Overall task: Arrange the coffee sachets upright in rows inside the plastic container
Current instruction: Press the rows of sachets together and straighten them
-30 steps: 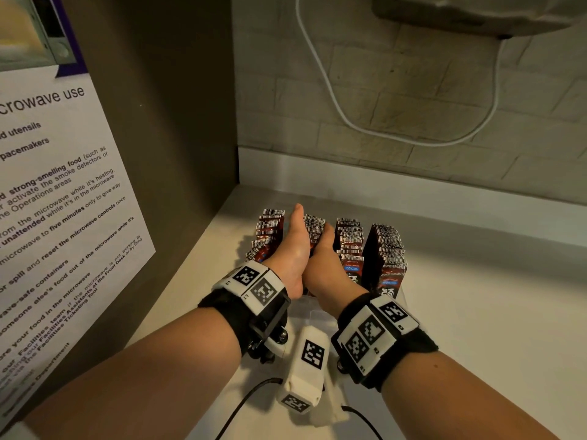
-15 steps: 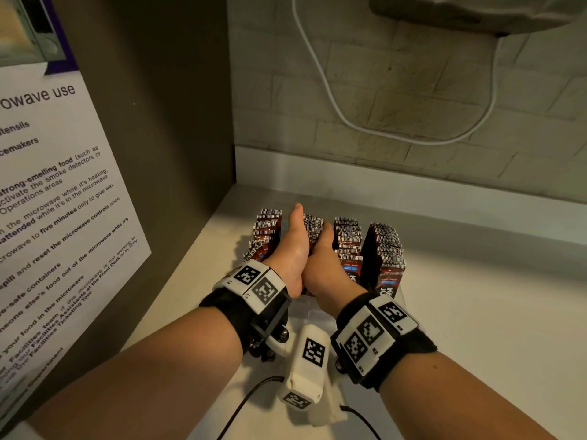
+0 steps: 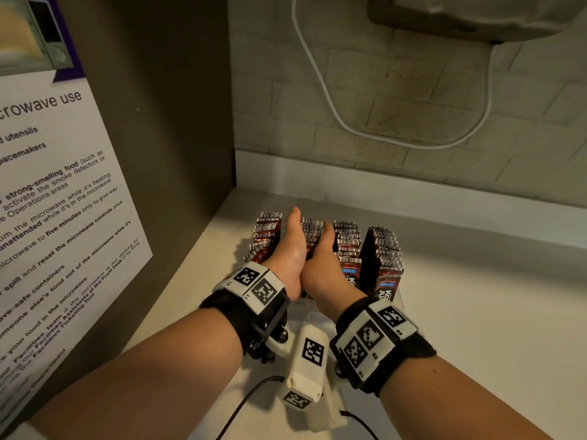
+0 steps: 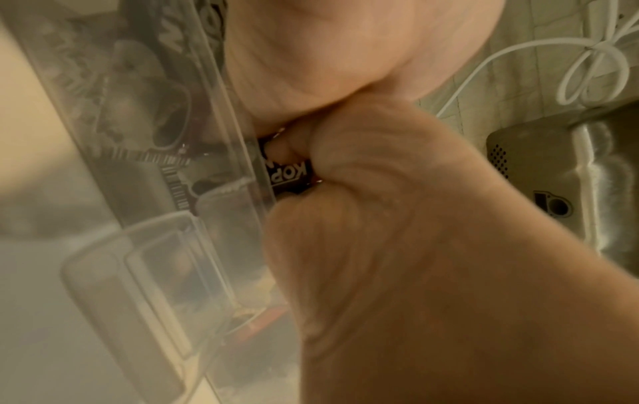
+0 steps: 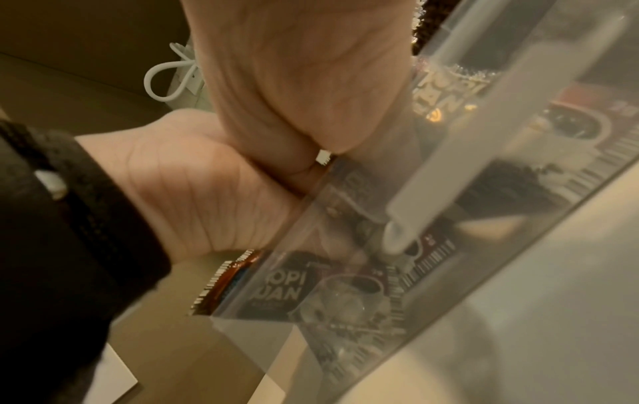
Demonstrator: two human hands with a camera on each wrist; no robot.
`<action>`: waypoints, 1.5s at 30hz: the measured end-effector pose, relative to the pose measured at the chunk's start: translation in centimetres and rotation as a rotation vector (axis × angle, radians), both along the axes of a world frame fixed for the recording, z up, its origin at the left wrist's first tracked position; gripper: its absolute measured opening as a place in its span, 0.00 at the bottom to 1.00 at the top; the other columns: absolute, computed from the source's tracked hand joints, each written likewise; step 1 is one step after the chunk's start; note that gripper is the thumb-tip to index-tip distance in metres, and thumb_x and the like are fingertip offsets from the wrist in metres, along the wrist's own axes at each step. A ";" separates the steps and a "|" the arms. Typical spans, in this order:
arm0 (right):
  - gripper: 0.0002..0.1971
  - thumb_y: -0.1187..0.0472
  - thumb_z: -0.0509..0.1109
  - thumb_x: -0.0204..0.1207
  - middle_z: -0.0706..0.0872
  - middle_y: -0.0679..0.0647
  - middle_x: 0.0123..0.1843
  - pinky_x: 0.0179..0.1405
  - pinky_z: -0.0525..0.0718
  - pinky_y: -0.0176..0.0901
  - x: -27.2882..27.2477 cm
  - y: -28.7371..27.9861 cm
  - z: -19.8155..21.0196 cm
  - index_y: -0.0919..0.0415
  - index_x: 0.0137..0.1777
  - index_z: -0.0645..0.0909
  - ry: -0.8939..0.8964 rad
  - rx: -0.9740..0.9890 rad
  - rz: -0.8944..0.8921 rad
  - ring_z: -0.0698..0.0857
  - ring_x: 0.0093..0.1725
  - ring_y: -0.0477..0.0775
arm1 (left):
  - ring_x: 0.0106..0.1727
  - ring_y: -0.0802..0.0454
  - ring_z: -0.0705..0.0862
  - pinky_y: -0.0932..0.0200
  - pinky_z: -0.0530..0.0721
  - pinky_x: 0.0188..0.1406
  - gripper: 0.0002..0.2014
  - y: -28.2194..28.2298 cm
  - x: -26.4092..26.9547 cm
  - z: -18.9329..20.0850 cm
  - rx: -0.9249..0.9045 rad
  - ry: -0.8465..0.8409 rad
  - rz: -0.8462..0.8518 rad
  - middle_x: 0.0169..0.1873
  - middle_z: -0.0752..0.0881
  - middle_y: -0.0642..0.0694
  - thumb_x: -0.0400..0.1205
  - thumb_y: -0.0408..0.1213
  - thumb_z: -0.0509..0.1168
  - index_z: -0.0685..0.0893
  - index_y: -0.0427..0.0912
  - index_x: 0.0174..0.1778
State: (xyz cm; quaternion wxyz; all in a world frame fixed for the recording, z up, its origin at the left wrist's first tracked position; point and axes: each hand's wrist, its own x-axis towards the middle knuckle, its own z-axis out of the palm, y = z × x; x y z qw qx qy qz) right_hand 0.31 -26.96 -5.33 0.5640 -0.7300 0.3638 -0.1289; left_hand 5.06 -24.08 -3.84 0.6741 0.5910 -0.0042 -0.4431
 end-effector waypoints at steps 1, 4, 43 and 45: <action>0.48 0.64 0.67 0.78 0.73 0.61 0.75 0.71 0.75 0.58 0.0 0.0 0.0 0.49 0.83 0.33 0.000 -0.014 -0.001 0.75 0.71 0.60 | 0.71 0.39 0.77 0.35 0.73 0.72 0.37 0.2 0.0 0.2 0.004 -0.010 0.004 0.75 0.74 0.39 0.80 0.70 0.50 0.65 0.53 0.81; 0.51 0.72 0.67 0.75 0.74 0.64 0.74 0.65 0.80 0.59 0.0 0.1 0.4 0.47 0.83 0.33 0.008 -0.064 0.001 0.80 0.67 0.63 | 0.79 0.40 0.67 0.36 0.65 0.78 0.36 1.0 0.0 1.4 0.001 -0.054 -0.001 0.82 0.64 0.43 0.81 0.68 0.49 0.61 0.54 0.83; 0.14 0.67 0.75 0.70 0.79 0.42 0.37 0.34 0.76 0.31 1.4 1.5 -0.4 0.54 0.45 0.72 -0.031 -0.429 0.245 0.82 0.39 0.46 | 0.42 0.54 0.80 0.58 0.79 0.52 0.12 9.2 5.0 -2.6 0.305 -1.026 -0.130 0.55 0.85 0.49 0.76 0.35 0.74 0.88 0.47 0.56; 0.12 0.67 0.76 0.70 0.81 0.45 0.39 0.41 0.81 0.39 1.4 1.5 -0.4 0.57 0.49 0.77 -0.039 -0.438 0.263 0.83 0.42 0.49 | 0.42 0.55 0.79 0.59 0.77 0.50 0.11 9.1 5.2 -2.6 0.312 -1.027 -0.171 0.55 0.84 0.48 0.76 0.36 0.74 0.89 0.47 0.54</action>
